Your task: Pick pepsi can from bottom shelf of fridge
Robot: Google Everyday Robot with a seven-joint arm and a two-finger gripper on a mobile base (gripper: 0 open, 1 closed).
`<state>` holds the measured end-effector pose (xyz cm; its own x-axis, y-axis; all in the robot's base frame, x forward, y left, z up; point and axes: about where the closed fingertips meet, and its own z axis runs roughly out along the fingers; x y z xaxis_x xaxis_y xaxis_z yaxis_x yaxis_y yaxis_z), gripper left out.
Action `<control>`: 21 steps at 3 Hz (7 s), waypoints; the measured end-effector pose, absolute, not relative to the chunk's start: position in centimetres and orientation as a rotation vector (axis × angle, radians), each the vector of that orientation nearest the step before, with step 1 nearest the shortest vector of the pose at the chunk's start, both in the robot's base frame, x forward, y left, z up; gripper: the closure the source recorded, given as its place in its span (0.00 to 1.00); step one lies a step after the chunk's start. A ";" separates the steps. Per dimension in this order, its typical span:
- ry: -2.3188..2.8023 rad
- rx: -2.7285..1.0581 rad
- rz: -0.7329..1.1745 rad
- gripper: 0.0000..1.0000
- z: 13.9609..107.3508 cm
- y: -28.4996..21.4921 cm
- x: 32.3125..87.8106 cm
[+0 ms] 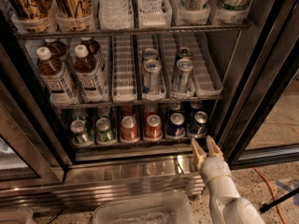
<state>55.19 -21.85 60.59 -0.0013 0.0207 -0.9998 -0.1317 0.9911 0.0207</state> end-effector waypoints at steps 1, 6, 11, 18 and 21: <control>1.568 -0.087 0.120 0.47 60.6 -21.9 55.2; 1.567 -0.081 0.098 0.33 60.2 -22.3 59.5; 1.552 -0.050 0.105 0.46 60.6 -23.5 66.5; 1.388 -0.397 0.227 1.00 71.9 -22.2 59.2; 1.579 -0.550 0.597 1.00 72.2 -19.7 51.8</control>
Offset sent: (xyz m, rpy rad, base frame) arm 0.0049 0.0013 -0.0043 -0.0069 0.0129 0.0071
